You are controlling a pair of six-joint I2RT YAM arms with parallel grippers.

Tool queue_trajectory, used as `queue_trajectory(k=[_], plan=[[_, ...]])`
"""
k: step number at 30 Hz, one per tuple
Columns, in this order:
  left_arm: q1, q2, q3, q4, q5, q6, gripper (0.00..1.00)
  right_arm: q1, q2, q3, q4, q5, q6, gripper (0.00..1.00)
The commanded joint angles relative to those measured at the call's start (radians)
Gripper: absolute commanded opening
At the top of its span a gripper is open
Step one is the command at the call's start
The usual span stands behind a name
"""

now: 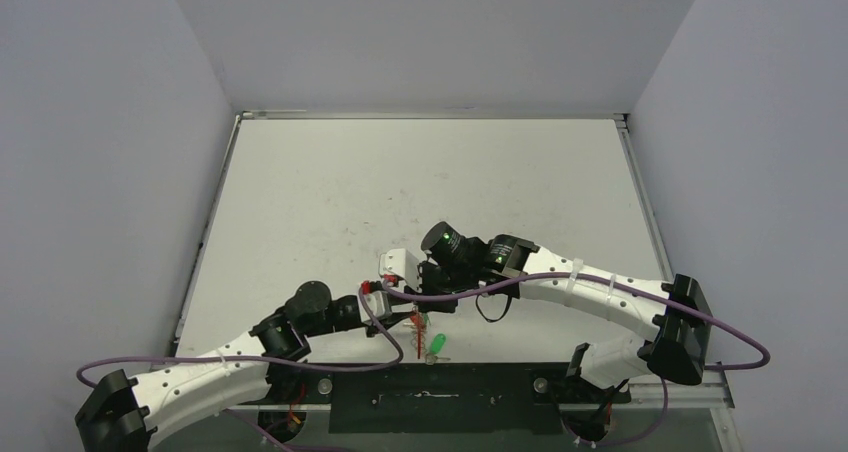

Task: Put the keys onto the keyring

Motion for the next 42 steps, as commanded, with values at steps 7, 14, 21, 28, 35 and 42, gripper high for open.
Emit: queue_trajectory(k=[7, 14, 21, 28, 35, 42], plan=[[-0.004, 0.071, 0.029, 0.175, 0.061, -0.021, 0.21, 0.003, -0.003, 0.034, 0.048, 0.001, 0.027, 0.0], [-0.004, 0.1, 0.023, 0.204, 0.073, -0.028, 0.06, 0.002, -0.009, 0.02, 0.07, -0.005, 0.03, 0.0], [-0.004, 0.087, 0.018, 0.176, 0.064, -0.026, 0.0, -0.026, -0.045, -0.03, 0.133, 0.008, 0.037, 0.14], [-0.006, 0.03, -0.039, 0.26, 0.016, -0.056, 0.0, -0.156, -0.212, -0.212, 0.362, -0.188, 0.057, 0.35], [-0.01, -0.004, -0.111, 0.439, 0.019, -0.092, 0.0, -0.171, -0.348, -0.37, 0.552, -0.299, -0.012, 0.42], [-0.01, 0.0, -0.126, 0.518, 0.048, -0.102, 0.0, -0.172, -0.361, -0.413, 0.635, -0.361, -0.007, 0.41]])
